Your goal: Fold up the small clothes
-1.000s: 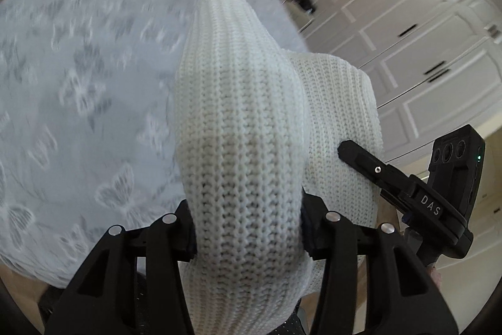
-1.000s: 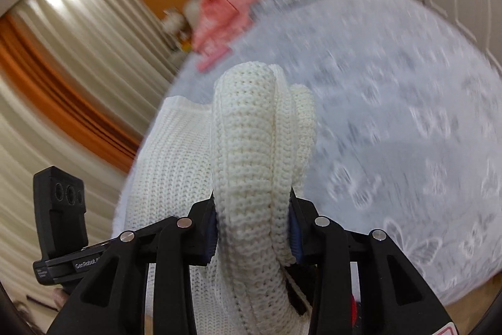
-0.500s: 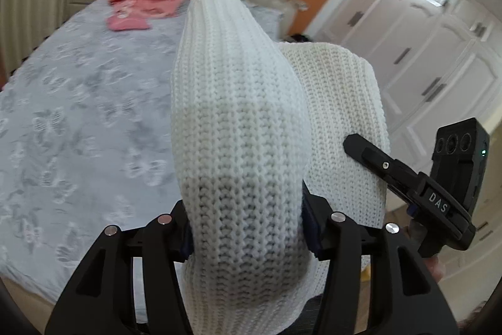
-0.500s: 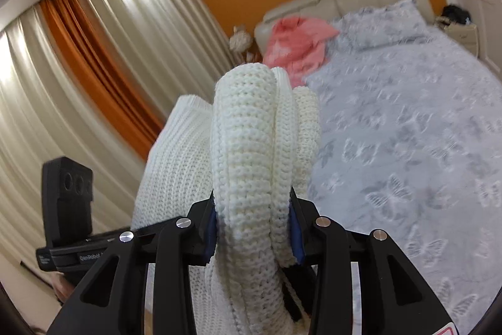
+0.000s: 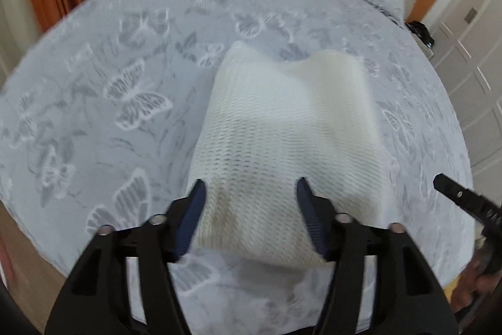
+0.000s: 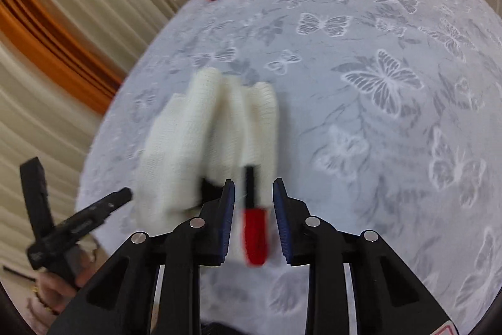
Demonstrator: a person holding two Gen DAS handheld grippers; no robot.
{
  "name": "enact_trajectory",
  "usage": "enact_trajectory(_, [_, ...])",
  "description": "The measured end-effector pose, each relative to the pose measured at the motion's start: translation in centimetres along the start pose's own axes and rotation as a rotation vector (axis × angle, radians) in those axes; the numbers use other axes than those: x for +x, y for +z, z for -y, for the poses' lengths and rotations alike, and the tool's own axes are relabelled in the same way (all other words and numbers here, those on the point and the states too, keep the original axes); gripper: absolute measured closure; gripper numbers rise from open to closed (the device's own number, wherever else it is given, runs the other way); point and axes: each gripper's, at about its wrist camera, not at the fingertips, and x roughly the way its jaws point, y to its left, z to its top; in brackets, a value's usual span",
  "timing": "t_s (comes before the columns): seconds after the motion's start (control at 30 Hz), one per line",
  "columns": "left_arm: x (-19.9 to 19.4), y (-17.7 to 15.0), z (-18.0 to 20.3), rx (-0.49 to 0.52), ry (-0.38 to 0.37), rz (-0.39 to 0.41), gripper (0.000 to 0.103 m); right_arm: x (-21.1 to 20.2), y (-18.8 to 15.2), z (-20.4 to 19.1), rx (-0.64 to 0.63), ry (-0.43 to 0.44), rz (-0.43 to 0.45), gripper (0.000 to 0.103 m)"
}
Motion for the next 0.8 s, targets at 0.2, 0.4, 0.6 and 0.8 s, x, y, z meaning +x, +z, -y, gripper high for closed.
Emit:
enact_trajectory(0.2, [0.1,-1.3,-0.2,-0.066,-0.073,-0.025,0.037,5.3,1.5,-4.1,-0.029,0.041,-0.091,0.034])
enact_trajectory(0.4, [1.1,-1.6,-1.0,-0.139,-0.067,-0.068,0.036,12.3,2.1,-4.1,-0.005,0.011,-0.248,0.085])
enact_trajectory(0.6, [0.8,-1.8,-1.6,-0.087,-0.017,-0.055,0.026,7.5,3.1,-4.3,-0.086,-0.065,-0.091,0.088])
enact_trajectory(0.8, [4.0,-2.4,-1.3,-0.107,0.017,-0.139,0.027,9.5,2.1,-4.1,-0.130,-0.095,-0.156,0.080])
